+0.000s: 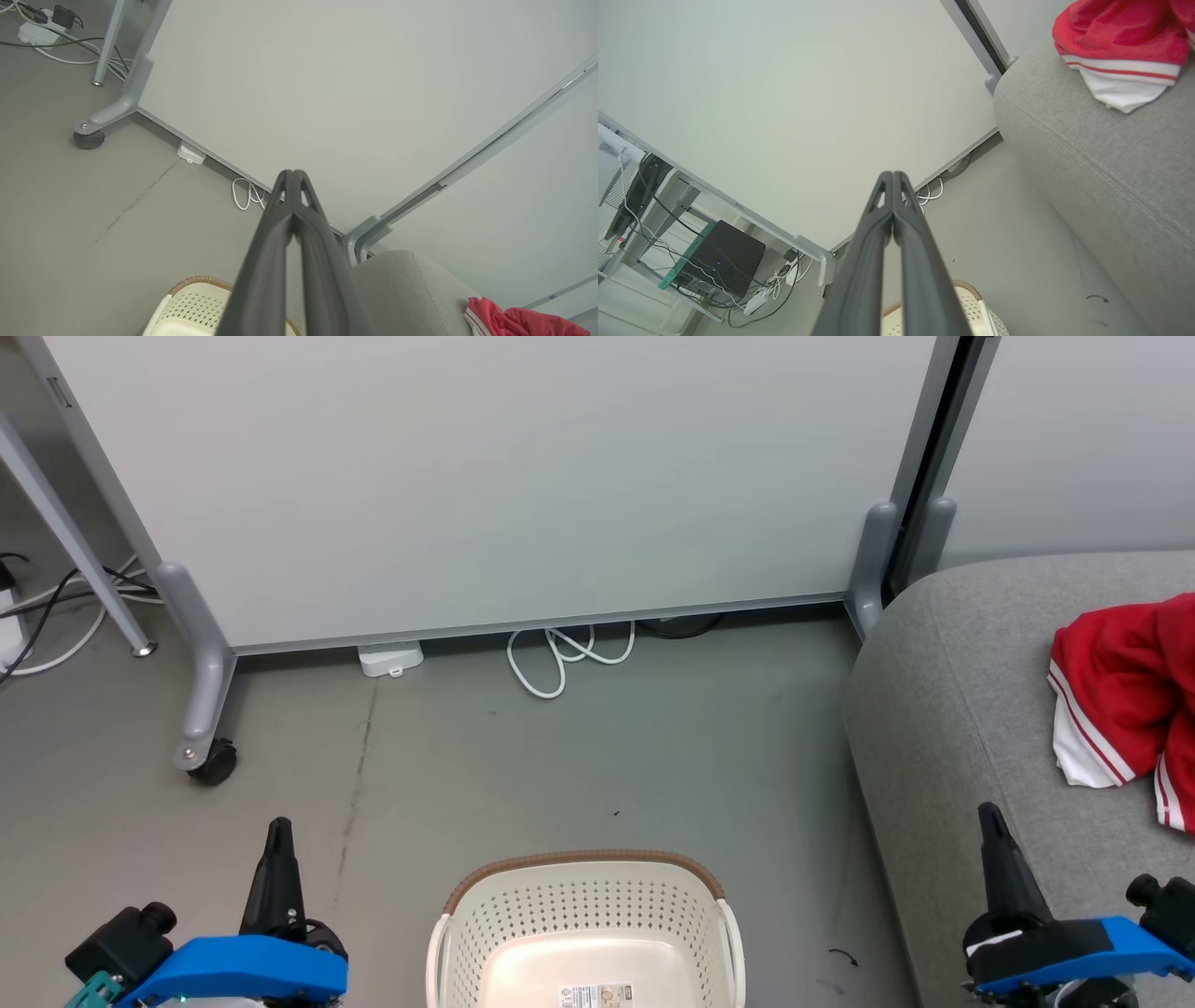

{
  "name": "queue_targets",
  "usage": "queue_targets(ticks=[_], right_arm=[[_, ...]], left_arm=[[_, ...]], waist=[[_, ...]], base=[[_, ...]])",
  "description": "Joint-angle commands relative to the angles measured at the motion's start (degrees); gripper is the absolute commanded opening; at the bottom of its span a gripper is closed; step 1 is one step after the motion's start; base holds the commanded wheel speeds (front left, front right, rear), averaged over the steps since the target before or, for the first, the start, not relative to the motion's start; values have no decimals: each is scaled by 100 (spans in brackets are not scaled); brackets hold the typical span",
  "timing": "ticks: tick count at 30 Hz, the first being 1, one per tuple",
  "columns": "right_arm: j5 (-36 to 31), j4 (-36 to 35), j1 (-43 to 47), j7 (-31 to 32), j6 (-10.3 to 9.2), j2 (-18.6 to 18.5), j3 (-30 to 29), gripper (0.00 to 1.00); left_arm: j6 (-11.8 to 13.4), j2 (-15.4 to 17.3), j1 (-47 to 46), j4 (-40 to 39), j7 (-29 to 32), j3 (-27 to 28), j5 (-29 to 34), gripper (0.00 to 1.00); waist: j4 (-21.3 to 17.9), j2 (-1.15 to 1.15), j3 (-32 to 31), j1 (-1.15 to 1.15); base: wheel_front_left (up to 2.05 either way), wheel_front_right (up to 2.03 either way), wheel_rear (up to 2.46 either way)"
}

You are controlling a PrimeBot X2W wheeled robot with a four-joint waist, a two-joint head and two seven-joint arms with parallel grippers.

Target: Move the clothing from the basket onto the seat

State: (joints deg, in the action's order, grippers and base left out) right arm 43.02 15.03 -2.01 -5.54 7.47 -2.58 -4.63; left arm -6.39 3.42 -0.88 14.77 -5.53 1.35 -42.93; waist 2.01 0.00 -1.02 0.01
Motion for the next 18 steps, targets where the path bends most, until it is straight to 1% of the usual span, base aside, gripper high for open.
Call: queue_targets(ticks=[1, 12, 18], right_arm=[[283, -95, -189, 59, 2, -27, -24, 0], [1107, -100, -240, 262, 2, -30, -55, 0], [1453, -102, -264, 350, 2, -32, -68, 0]], left_arm=[[-26, 16, -190, -86, 60, 60, -267, 0], [-44, 5, -265, -89, 266, 142, -1096, 0], [-53, -1, -291, -89, 353, 177, -1443, 0]], waist=[[-5, 0, 3, 0], [-30, 0, 18, 0], [-42, 0, 25, 0]], base=[[0, 0, 0], [0, 0, 0], [0, 0, 0]])
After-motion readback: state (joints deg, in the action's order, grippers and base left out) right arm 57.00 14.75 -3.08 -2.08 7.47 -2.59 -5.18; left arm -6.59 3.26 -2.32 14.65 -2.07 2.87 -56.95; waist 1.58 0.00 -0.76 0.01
